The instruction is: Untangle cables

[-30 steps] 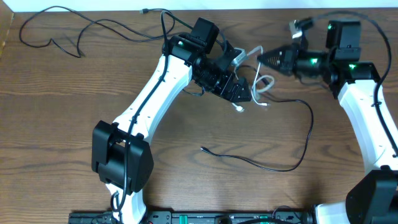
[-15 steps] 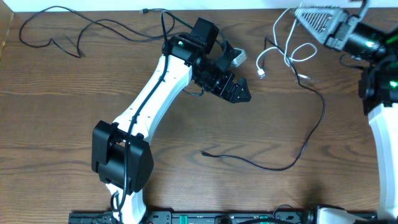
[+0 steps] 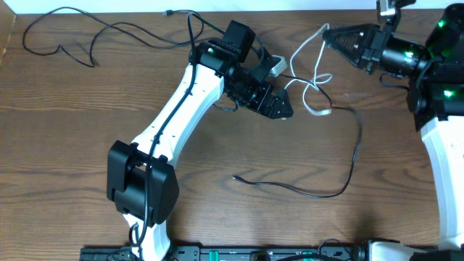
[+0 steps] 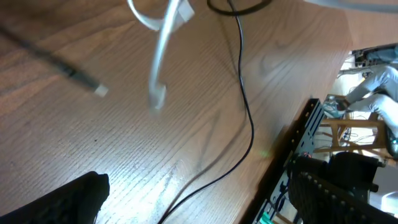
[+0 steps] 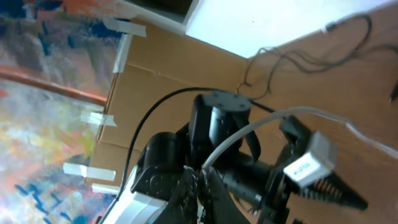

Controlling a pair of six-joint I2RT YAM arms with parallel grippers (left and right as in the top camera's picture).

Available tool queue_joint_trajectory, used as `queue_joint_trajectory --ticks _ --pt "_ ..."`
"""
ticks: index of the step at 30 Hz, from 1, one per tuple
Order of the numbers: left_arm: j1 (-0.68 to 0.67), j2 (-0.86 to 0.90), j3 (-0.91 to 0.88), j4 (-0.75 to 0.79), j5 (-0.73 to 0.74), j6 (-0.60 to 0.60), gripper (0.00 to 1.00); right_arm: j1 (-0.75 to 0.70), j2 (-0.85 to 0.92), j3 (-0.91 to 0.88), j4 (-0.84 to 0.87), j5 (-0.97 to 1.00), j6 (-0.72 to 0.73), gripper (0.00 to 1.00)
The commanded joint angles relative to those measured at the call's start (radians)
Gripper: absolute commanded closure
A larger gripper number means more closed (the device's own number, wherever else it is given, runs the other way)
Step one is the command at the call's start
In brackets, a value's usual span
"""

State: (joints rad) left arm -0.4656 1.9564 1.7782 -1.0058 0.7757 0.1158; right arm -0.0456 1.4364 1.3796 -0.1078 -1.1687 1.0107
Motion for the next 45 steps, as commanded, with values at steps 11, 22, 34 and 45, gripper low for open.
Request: queue_joint_trajectory --ticks 11,22,34,45 --pt "0.068 0.007 -0.007 0.208 -0.004 -0.522 0.03 0.050 -0.023 0.011 0.085 -0.080 0.015 0.99" --pt "0.066 0.008 -0.007 0.246 -0.137 -0.619 0.03 0.097 -0.023 0.011 0.086 -0.067 0.012 0.99" --pt "0.026 0.008 -0.007 0.345 -0.185 -0.620 0.03 0.138 -0.023 0.011 0.086 -0.068 -0.004 0.98" --pt "0.022 0.008 -0.007 0.404 -0.275 -0.620 0.03 0.148 -0.023 0.011 0.085 -0.092 -0.017 0.99"
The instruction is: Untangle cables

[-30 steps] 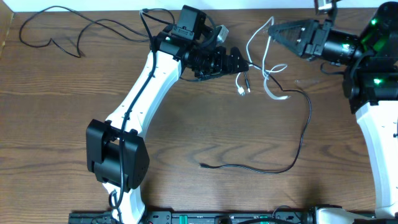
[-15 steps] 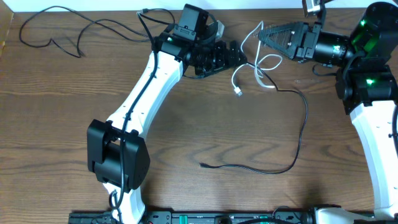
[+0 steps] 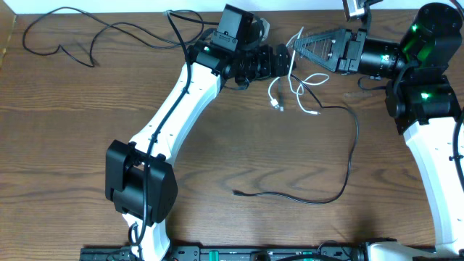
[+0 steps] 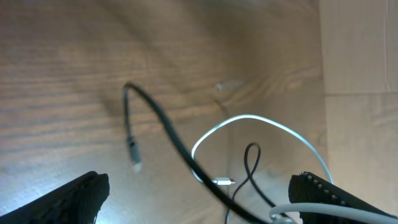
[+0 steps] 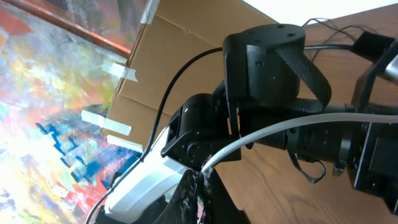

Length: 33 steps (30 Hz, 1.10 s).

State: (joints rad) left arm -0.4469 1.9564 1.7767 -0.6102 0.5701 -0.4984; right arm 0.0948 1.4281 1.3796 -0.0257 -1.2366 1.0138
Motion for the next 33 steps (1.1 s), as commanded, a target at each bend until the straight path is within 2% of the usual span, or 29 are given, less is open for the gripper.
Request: queue_joint_trajectory --ticks 1,6,13,20,23,27,30,33 --pt "0.003 0.008 -0.006 0.006 -0.114 -0.013 0.03 0.010 -0.014 0.011 0.003 -0.030 -0.020 0.99" --pt "0.009 0.013 -0.006 -0.048 -0.328 -0.016 0.03 0.003 -0.014 0.011 0.003 -0.064 -0.020 0.99" --pt "0.071 0.036 -0.006 -0.184 -0.489 -0.016 0.03 -0.066 -0.014 0.011 0.004 -0.095 -0.021 0.99" --pt "0.169 0.078 -0.006 -0.313 -0.503 -0.014 0.03 -0.187 -0.014 0.011 0.002 -0.103 -0.055 0.99" --pt "0.187 0.086 -0.006 -0.332 -0.467 0.043 0.03 -0.209 -0.014 0.011 -0.043 -0.100 -0.112 0.99" --pt "0.183 0.086 -0.006 -0.331 -0.385 0.132 0.03 -0.211 -0.014 0.011 -0.241 -0.028 -0.280 0.99" --pt "0.172 0.086 -0.006 -0.332 -0.353 0.174 0.03 -0.211 -0.014 0.011 -0.474 0.140 -0.417 0.96" --pt "0.154 0.086 -0.006 -0.345 -0.353 0.206 0.03 -0.206 -0.014 0.011 -0.694 0.432 -0.520 0.83"
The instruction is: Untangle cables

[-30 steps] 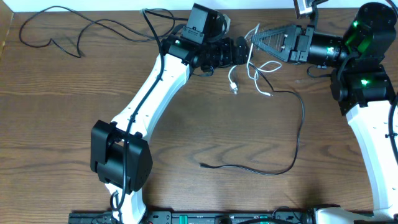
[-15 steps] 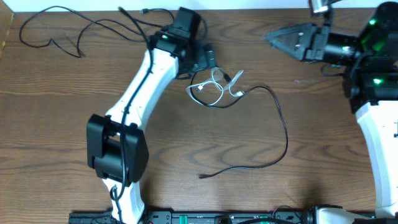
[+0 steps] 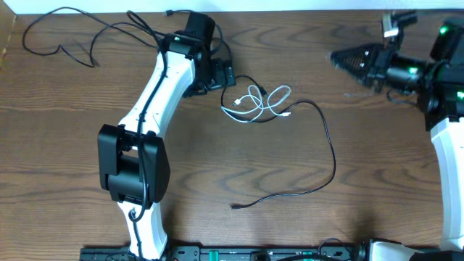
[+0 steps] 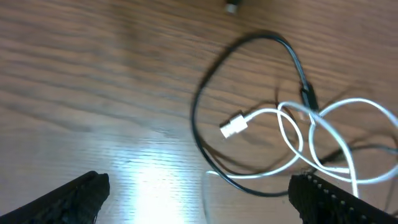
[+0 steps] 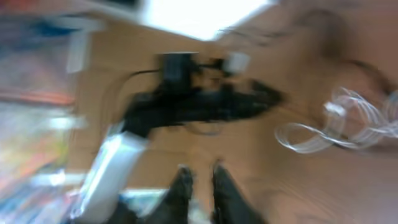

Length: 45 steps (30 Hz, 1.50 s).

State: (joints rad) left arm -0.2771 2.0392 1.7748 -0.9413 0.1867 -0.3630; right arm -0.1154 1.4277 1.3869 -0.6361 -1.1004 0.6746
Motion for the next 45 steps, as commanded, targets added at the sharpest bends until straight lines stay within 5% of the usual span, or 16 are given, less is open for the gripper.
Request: queue_joint_trajectory --ticks 1,11,20,27,31,32,37,45 --pt "-0.021 0.004 -0.004 -0.021 0.031 0.085 0.03 0.010 -0.013 0.004 -0.140 0.395 -0.196 0.81" --pt "-0.097 0.017 -0.034 -0.124 0.031 0.300 0.03 0.089 -0.002 0.002 -0.355 0.758 -0.291 0.34" --pt "-0.108 0.017 -0.071 -0.146 0.170 0.440 0.03 0.131 0.035 -0.001 -0.359 0.758 -0.291 0.28" --pt "-0.109 0.018 -0.071 -0.139 0.181 0.250 0.03 0.179 0.083 -0.001 -0.355 0.758 -0.291 0.27" --pt "-0.111 0.019 -0.071 -0.135 0.180 0.184 0.20 0.195 0.112 -0.001 -0.354 0.758 -0.291 0.26" --pt "-0.111 0.019 -0.071 -0.130 0.180 0.183 0.32 0.195 0.116 -0.001 -0.354 0.758 -0.291 0.26" --pt "-0.111 0.019 -0.071 -0.097 0.180 0.180 0.59 0.196 0.117 -0.001 -0.354 0.758 -0.291 0.26" --pt "-0.111 0.019 -0.071 -0.090 0.180 0.139 0.66 0.196 0.117 -0.001 -0.360 0.758 -0.299 0.26"
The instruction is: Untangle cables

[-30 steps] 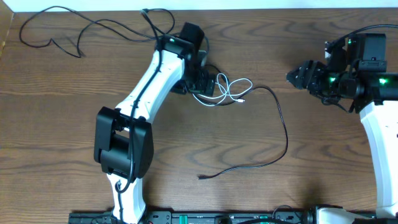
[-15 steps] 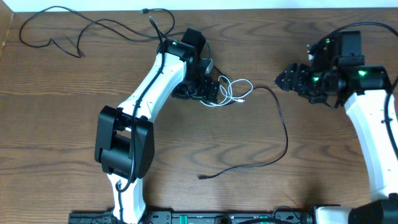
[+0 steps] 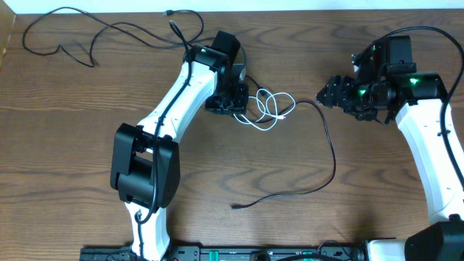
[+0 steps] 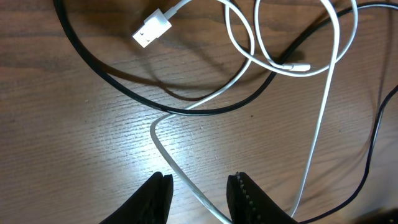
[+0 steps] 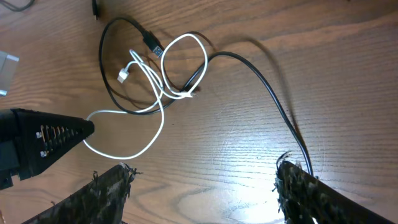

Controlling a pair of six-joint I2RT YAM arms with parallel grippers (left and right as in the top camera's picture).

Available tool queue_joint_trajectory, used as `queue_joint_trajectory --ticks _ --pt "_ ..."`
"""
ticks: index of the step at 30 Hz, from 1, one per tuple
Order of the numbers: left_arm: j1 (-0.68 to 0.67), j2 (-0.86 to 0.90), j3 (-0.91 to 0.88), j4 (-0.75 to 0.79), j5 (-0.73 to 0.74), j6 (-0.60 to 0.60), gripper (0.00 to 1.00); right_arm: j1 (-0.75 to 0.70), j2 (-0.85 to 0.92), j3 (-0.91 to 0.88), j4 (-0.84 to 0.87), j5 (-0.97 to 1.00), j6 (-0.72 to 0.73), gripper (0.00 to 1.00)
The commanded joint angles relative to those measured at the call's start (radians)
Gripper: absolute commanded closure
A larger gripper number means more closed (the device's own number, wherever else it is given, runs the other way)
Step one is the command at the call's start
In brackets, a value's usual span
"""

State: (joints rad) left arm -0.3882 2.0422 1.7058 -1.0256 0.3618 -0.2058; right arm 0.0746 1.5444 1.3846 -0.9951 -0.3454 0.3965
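A white USB cable (image 3: 270, 110) lies looped on the wooden table, crossed with a long black cable (image 3: 333, 154). My left gripper (image 3: 239, 104) is low at the left of the tangle. In the left wrist view it (image 4: 199, 178) is open, with a strand of the white cable (image 4: 151, 31) running between its fingers and the black cable (image 4: 112, 81) beyond. My right gripper (image 3: 328, 93) hovers at the black cable's upper end. It (image 5: 204, 168) stands wide open and holds nothing, with the white cable (image 5: 122, 76) and black cable (image 5: 267, 81) ahead.
A second thin black cable (image 3: 109, 27) snakes along the table's far left edge. The black cable's free end (image 3: 235, 206) lies near the front middle. A black rail (image 3: 217, 254) borders the front edge.
My left gripper has moved right and down to the tangle, and its jaws now stand narrower around a white strand. My right gripper has come down and left to the black cable's end, open.
First my right gripper was shut on the raised white cable with the left gripper open nearby. Then both met at the table's far edge, the cable still held. Later the cable lay loose on the table and the arms were apart. Now both are at the tangle.
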Motion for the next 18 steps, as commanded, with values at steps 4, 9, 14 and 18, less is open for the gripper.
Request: queue_joint_trajectory --ticks 4,9,14,18 --pt "0.000 0.016 -0.002 -0.034 0.005 -0.061 0.58 0.006 0.000 0.002 -0.001 0.003 -0.021 0.26" --pt "0.000 0.016 -0.002 -0.075 0.005 -0.173 0.57 0.006 0.000 0.002 0.000 0.003 -0.021 0.26" --pt "-0.006 0.016 -0.002 -0.065 0.005 -0.269 0.57 0.006 0.000 0.002 0.000 0.003 -0.021 0.26" --pt "-0.014 0.017 -0.002 -0.055 0.005 -0.320 0.57 0.006 0.000 0.002 0.000 0.003 -0.029 0.26"
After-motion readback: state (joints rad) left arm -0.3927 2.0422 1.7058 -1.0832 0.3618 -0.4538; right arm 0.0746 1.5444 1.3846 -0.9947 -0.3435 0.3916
